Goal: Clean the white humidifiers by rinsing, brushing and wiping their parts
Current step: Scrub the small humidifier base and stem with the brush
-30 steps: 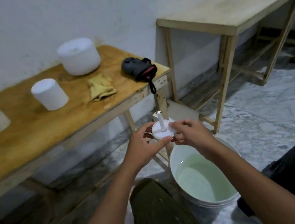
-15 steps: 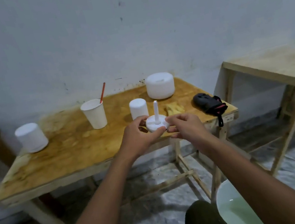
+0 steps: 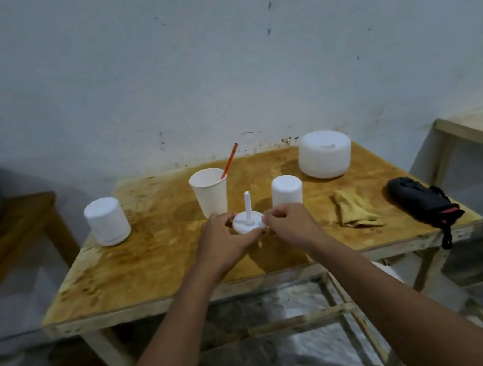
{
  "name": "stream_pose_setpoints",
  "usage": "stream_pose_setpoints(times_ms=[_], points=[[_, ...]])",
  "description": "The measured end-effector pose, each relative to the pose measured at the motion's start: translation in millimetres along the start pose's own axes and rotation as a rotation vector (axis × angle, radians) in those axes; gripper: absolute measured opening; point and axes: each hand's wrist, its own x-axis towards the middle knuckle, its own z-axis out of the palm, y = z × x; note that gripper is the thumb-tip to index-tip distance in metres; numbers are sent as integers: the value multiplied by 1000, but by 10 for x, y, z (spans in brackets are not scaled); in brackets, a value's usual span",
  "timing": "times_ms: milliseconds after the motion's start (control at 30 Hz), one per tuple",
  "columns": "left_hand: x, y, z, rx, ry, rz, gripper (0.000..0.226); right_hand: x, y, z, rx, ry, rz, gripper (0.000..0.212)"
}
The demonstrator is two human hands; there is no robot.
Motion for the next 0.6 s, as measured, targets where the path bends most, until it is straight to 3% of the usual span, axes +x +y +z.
stream_pose_setpoints(times_ms=[67,367,500,600], points=[[42,-60,-17,15,5,-13,91,64,5,77,-44,-12,-2,25],[53,-209,-29,35,-11,-4,68,130,-51,122,-192,-40,-54,27],[102,-236,-168,47,31,6,65,189,-348,-11,-274,211,-268,27],[224,-251,-340,-35,176,-11,57,267,-744,-113,-312,325,-500,26]])
